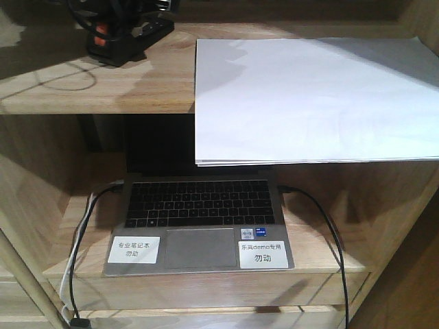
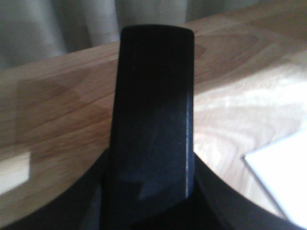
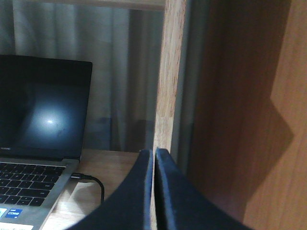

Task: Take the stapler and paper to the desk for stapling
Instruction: 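Lower the open left gripper around the black stapler and close, then lift the stapler off the shelf and pull it toward the robot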

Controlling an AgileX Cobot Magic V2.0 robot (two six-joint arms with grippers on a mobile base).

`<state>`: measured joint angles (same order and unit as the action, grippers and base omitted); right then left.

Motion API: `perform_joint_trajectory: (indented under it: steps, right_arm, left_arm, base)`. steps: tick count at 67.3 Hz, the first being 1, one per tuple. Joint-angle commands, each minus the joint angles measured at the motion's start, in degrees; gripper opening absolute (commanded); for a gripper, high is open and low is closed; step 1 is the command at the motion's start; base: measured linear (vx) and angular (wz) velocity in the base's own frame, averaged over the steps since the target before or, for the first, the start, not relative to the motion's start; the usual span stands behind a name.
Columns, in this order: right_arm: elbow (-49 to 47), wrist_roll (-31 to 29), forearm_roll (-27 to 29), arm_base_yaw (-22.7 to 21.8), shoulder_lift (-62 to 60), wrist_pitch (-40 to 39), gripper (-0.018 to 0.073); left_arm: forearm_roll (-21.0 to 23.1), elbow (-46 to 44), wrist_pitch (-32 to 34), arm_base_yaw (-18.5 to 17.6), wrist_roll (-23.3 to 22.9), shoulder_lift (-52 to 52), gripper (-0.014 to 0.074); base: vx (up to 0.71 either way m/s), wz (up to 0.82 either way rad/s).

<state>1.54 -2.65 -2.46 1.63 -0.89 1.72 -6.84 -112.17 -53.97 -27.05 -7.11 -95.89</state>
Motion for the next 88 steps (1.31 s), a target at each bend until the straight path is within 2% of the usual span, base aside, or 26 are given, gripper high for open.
perform_joint_trajectory:
  steps: [1, 14, 20, 26, 38, 44, 69, 88]
  right_arm:
    - [0.3, -0.2, -0.6, -0.5, -0.3, -4.2, -0.001]
    - [0.3, -0.2, -0.6, -0.5, -0.3, -4.2, -0.001]
    - [0.3, -0.2, -0.6, -0.5, -0.3, -4.2, -0.001]
    - [0.3, -0.2, -0.6, -0.5, -0.3, -4.2, -0.001]
    - [0.3, -0.2, -0.6, -0.5, -0.3, -4.2, -0.001]
    - [0.3, -0.2, -0.6, -0.5, -0.3, -4.2, -0.001]
    - [0.3, -0.2, -0.6, -0.5, -0.3, -4.1, -0.001]
    - [0.3, -0.2, -0.6, -0.5, -0.3, -4.2, -0.001]
  left_arm:
    - [-1.1, -1.8, 4.6, -0.4, 2.7, 5.1, -0.0007]
    - [-0.5, -1.7, 1.5, -0.9, 6.0, 9.0, -0.0006]
    - [2.1, -0.3, 0.8, -0.9, 9.1, 10.9, -0.0006]
    - [4.4, 3.9, 3.0, -0.9, 11.0, 14.2, -0.0006]
    - [8.9, 17.8, 10.5, -0.9, 14.2, 22.9, -0.0006]
    - [12.1, 25.5, 13.5, -0.9, 17.7, 28.8, -0.0006]
    - [23.2, 48.5, 18.2, -0.9, 28.1, 52.4, -0.0006]
    - [25.1, 64.0, 19.1, -0.9, 29.4, 68.6, -0.0006]
  base:
    - [0.0, 0.0]
    - [0.0, 0.0]
    - [0.0, 0.0]
    - [0.0, 0.0]
    - [0.0, 0.0]
    - [0.0, 0.0]
    - [0.0, 0.0]
    - [0.0, 0.0]
